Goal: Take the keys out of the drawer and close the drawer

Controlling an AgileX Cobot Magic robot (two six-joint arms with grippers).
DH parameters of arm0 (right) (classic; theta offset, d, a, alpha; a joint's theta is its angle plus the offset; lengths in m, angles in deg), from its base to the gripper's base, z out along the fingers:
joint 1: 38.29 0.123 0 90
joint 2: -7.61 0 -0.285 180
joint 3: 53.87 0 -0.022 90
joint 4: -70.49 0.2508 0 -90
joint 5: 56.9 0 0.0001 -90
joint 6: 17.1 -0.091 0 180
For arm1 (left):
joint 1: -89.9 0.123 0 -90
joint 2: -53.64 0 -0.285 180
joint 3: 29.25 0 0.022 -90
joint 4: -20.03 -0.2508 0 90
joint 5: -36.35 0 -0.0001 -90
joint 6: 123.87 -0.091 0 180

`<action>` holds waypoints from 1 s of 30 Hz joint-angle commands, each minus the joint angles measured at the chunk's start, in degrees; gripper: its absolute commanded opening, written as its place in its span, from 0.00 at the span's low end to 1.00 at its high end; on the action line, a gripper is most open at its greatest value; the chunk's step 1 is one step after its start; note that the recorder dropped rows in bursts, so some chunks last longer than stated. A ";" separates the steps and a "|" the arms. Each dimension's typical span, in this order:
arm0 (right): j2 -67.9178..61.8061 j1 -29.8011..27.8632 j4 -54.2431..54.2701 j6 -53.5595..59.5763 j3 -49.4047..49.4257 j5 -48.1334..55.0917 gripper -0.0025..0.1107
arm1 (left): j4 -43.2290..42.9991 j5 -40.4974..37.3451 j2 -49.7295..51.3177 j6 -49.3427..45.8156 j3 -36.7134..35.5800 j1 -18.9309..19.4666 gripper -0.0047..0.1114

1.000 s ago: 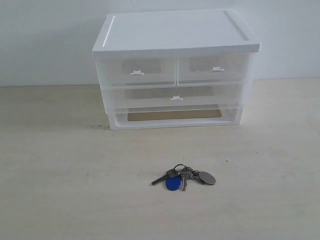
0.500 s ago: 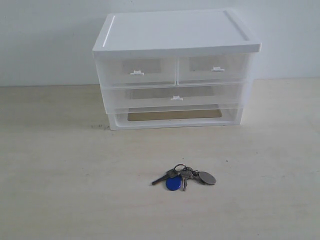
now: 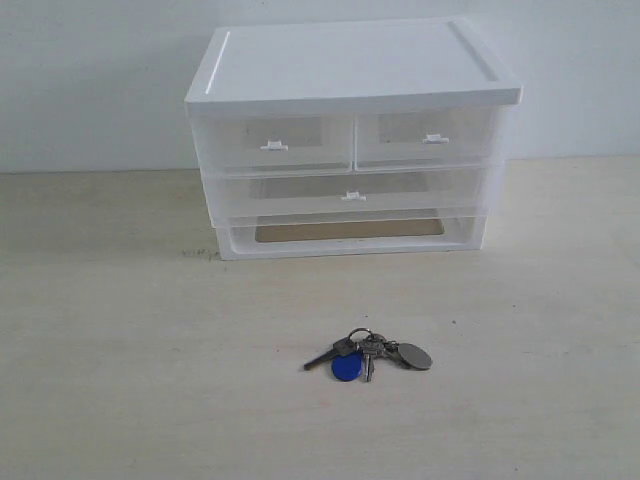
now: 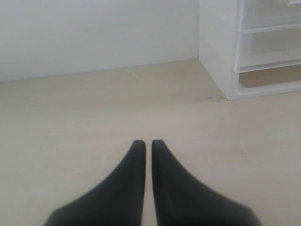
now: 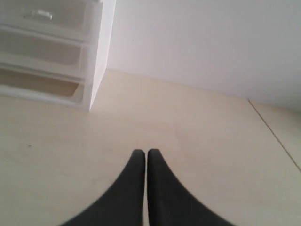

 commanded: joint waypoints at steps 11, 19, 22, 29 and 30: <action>0.11 -0.07 0.24 -0.47 0.10 9.20 0.02 | -0.09 0.73 -0.19 0.39 -0.17 0.20 0.08; 0.11 -0.07 0.24 -0.47 0.10 9.06 0.02 | -0.09 0.73 -0.19 0.39 -0.17 0.20 0.08; 0.11 -0.07 0.24 -0.47 0.10 8.92 0.02 | -0.09 0.73 -0.19 0.39 -0.17 0.20 0.08; 0.11 -0.07 0.24 -0.87 0.10 8.96 0.02 | -0.09 0.73 -0.19 0.39 -0.17 0.20 0.08; 0.11 -0.07 0.24 -0.87 0.10 8.96 0.02 | -0.09 0.73 -0.19 0.39 -0.17 0.20 0.08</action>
